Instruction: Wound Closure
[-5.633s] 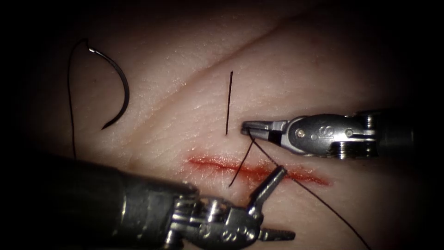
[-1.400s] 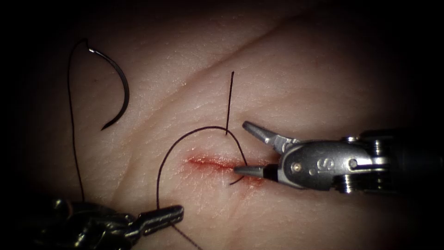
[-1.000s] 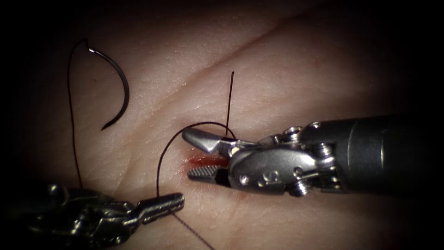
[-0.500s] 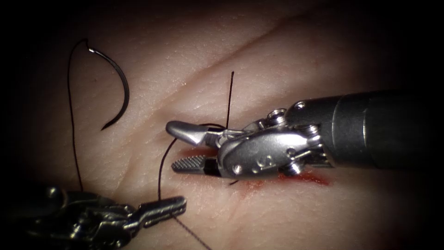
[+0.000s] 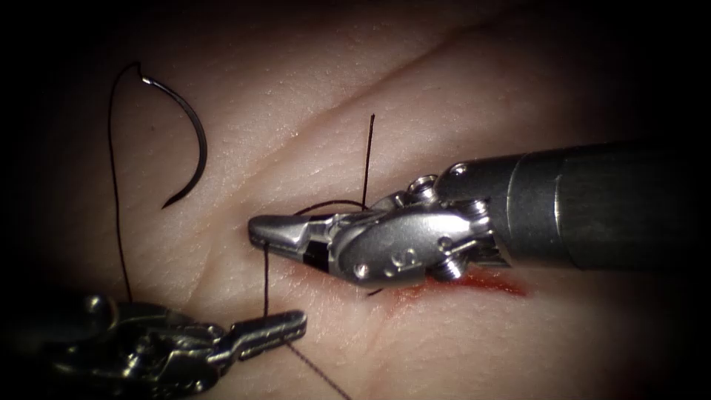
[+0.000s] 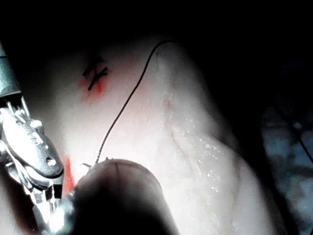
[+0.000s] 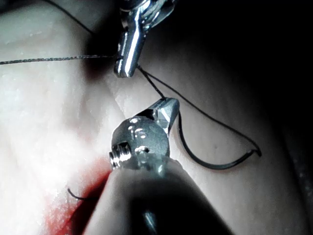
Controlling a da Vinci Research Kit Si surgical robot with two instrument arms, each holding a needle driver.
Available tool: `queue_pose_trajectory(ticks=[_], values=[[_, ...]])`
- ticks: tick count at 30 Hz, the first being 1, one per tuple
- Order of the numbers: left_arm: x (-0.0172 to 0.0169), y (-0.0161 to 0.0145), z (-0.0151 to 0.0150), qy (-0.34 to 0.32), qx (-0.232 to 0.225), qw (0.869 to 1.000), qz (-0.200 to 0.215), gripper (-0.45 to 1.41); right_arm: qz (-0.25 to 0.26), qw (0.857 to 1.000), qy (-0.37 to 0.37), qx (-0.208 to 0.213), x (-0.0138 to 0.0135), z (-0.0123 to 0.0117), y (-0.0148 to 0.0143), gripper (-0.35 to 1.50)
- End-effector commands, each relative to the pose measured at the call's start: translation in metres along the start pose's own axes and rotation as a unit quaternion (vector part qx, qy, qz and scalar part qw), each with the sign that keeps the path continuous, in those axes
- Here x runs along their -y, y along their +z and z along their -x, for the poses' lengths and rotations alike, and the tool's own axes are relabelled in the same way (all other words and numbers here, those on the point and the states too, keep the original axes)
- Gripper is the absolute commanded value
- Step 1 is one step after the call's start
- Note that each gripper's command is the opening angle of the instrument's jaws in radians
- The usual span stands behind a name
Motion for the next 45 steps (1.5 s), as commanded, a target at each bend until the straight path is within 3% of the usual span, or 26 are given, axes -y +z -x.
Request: queue_pose_trajectory(ticks=[1,3,7,12,16,19,25,33,45], values=[[-0.0002,0.0004,0.0,-0.001,-0.001,1.0,0.0,-0.28,0.0,1.0,0.01,0.002,0.0001,0.0005,0.0002,-0.35],[0.0001,0.0006,0.0001,-0.009,0.0,1.0,-0.011,0.81,0.001,1.0,0.014,0.013,-0.0001,0.0011,0.0,-0.35],[0.0001,0.0019,-0.0007,-0.036,0.01,0.997,-0.067,1.01,0.003,0.998,0.042,0.036,-0.0008,0.0026,0.0004,-0.35],[-0.0002,0.0036,-0.0016,-0.039,0.016,0.996,-0.078,1.09,0.005,0.997,0.061,0.053,-0.0017,0.0039,0.0008,-0.35],[-0.0006,0.0055,-0.0019,-0.022,0.027,0.994,-0.102,1.01,0.006,0.995,0.074,0.071,-0.003,0.0055,0.0011,-0.35],[-0.0011,0.0069,-0.002,-0.008,0.033,0.993,-0.109,0.84,0.001,0.993,0.079,0.085,-0.0038,0.0065,0.0014,-0.35],[-0.0021,0.0085,-0.0014,0.015,0.039,0.992,-0.115,0.81,-0.004,0.992,0.085,0.094,-0.0043,0.0079,0.002,-0.35],[-0.0033,0.0107,-0.001,0.04,0.06,0.989,-0.128,0.59,-0.008,0.991,0.09,0.096,-0.0042,0.0075,0.0025,-0.35],[-0.0045,0.0129,-0.0007,0.047,0.073,0.988,-0.131,0.46,-0.008,0.991,0.096,0.096,-0.0042,0.0071,0.0025,-0.35]])
